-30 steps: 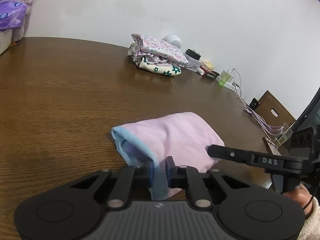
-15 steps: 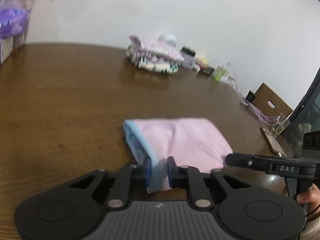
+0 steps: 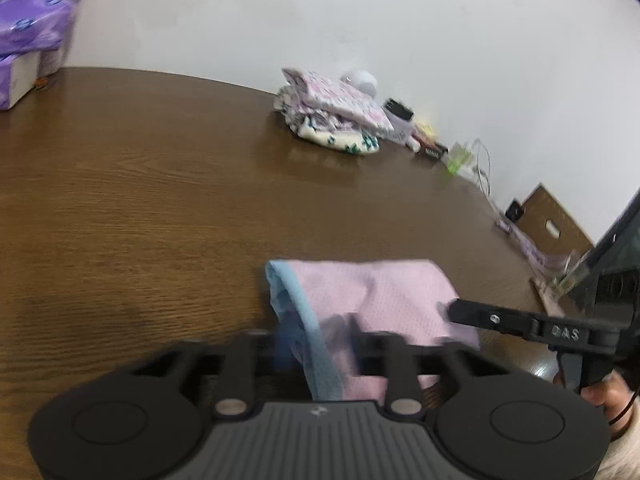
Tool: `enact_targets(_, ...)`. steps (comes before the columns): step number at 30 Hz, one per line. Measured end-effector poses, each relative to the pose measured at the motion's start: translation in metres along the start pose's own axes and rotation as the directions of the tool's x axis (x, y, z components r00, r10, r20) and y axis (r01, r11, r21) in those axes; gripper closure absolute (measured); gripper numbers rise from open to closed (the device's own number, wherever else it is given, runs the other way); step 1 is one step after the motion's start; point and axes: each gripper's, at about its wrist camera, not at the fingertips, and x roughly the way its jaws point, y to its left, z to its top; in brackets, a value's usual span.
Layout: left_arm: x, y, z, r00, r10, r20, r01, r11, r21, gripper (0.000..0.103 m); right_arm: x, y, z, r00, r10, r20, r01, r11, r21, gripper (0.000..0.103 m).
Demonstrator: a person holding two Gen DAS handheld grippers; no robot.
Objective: Fold clothes
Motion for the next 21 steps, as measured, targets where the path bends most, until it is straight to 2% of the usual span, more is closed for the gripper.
enact_targets(1, -0.003, 0.003, 0.003, 1.000, -0.005, 0.010, 0.005, 1.000, -0.026, 0.022, -0.005, -0.002, 0.002, 1.000, 0.008, 0.010, -0.008, 1.000, 0.004, 0.063)
enact_targets(2, -0.005, 0.007, 0.005, 1.000, -0.009, 0.017, 0.010, 0.999, -0.051, 0.020, -0.009, -0.004, 0.004, 1.000, 0.012, 0.013, -0.012, 1.000, 0.002, 0.044)
enact_targets(3, -0.004, 0.010, 0.008, 1.000, -0.015, 0.005, 0.015, 0.997, -0.075, 0.019, -0.012, -0.007, 0.006, 1.000, 0.012, 0.013, -0.012, 1.000, -0.002, 0.039)
enact_targets(4, 0.001, 0.014, 0.011, 1.000, -0.018, -0.021, 0.015, 0.995, -0.102, 0.019, -0.013, -0.010, 0.009, 1.000, 0.009, 0.007, -0.009, 1.000, -0.006, 0.035)
enact_targets(6, 0.012, 0.020, 0.015, 0.997, -0.030, -0.066, 0.020, 0.988, -0.151, 0.020, -0.007, -0.017, 0.013, 0.999, 0.023, -0.025, -0.023, 1.000, 0.011, 0.035)
enact_targets(11, 0.028, 0.020, 0.023, 0.991, -0.096, -0.095, 0.079, 0.982, -0.170, 0.020, 0.013, -0.034, 0.018, 0.991, 0.099, -0.088, -0.091, 0.992, 0.091, 0.036)
enact_targets(13, 0.032, 0.018, 0.024, 0.988, -0.115, -0.107, 0.097, 0.983, -0.158, 0.023, 0.018, -0.037, 0.017, 0.986, 0.136, -0.095, -0.125, 0.985, 0.117, 0.038)
enact_targets(14, 0.035, 0.016, 0.025, 0.985, -0.127, -0.117, 0.108, 0.982, -0.156, 0.025, 0.020, -0.039, 0.017, 0.983, 0.157, -0.099, -0.143, 0.980, 0.135, 0.043)
enact_targets(15, 0.038, 0.014, 0.025, 0.984, -0.129, -0.125, 0.111, 0.983, -0.145, 0.032, 0.022, -0.042, 0.017, 0.978, 0.179, -0.103, -0.161, 0.974, 0.156, 0.048)
enact_targets(16, 0.041, 0.012, 0.025, 0.982, -0.132, -0.132, 0.114, 0.984, -0.134, 0.043, 0.025, -0.044, 0.015, 0.973, 0.202, -0.112, -0.180, 0.966, 0.185, 0.060)
enact_targets(17, 0.044, 0.010, 0.026, 0.981, -0.134, -0.140, 0.116, 0.985, -0.125, 0.050, 0.030, -0.047, 0.014, 0.968, 0.221, -0.119, -0.193, 0.958, 0.213, 0.075)
enact_targets(18, 0.048, 0.012, 0.025, 0.979, -0.139, -0.146, 0.119, 0.983, -0.137, 0.072, 0.034, -0.050, 0.012, 0.963, 0.239, -0.127, -0.203, 0.949, 0.242, 0.081)
enact_targets(19, 0.053, 0.019, 0.023, 0.973, -0.170, -0.154, 0.141, 0.973, -0.181, 0.084, 0.038, -0.055, 0.011, 0.956, 0.263, -0.128, -0.221, 0.936, 0.275, 0.087)
enact_targets(21, 0.059, 0.030, 0.018, 0.963, -0.225, -0.146, 0.183, 0.950, -0.253, 0.085, 0.044, -0.063, 0.008, 0.943, 0.307, -0.128, -0.251, 0.908, 0.335, 0.089)
